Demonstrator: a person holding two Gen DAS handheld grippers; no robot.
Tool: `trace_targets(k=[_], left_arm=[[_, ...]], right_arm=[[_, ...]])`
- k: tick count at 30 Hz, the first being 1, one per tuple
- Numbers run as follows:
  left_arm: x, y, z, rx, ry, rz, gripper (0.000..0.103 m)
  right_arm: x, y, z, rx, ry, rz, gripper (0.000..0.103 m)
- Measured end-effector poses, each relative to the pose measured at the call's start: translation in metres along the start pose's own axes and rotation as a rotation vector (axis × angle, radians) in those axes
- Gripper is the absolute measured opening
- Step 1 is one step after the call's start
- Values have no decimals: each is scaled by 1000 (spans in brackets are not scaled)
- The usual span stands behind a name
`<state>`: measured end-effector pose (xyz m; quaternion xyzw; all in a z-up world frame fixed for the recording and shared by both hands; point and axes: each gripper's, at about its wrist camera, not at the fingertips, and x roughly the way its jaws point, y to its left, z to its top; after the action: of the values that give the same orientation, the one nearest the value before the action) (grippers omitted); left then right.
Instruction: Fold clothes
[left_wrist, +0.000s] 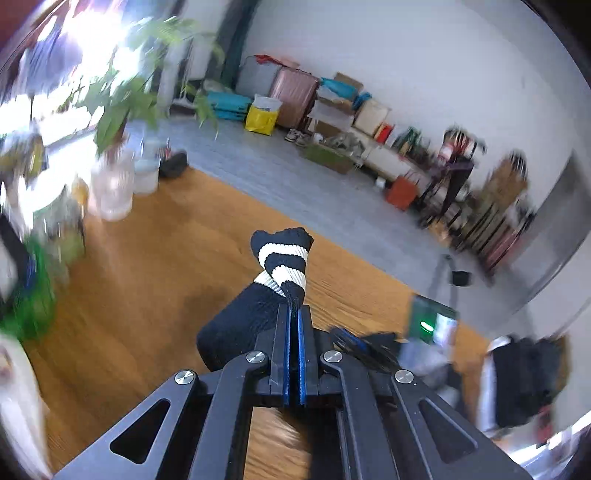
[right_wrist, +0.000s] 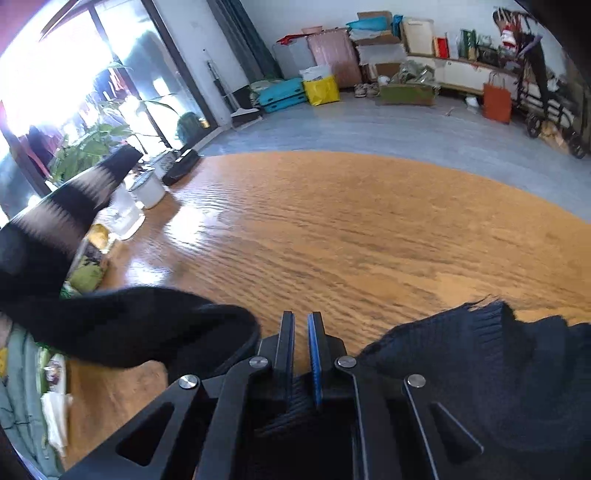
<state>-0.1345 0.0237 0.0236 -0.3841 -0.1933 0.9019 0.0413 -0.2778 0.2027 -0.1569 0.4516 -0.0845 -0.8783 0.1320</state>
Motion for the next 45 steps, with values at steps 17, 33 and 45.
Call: trace_targets(k=[17, 33, 45], left_arm=[[-55, -24, -86, -87, 79, -185, 3], [-22, -45, -205, -242, 430, -335, 58], [-48, 39, -138, -209, 315, -27, 72]], right_arm=[[-135, -20, -35, 93, -80, -18, 54], [-228, -38, -189, 109, 37, -37, 63], [-186, -36, -184, 106, 70, -78, 63]])
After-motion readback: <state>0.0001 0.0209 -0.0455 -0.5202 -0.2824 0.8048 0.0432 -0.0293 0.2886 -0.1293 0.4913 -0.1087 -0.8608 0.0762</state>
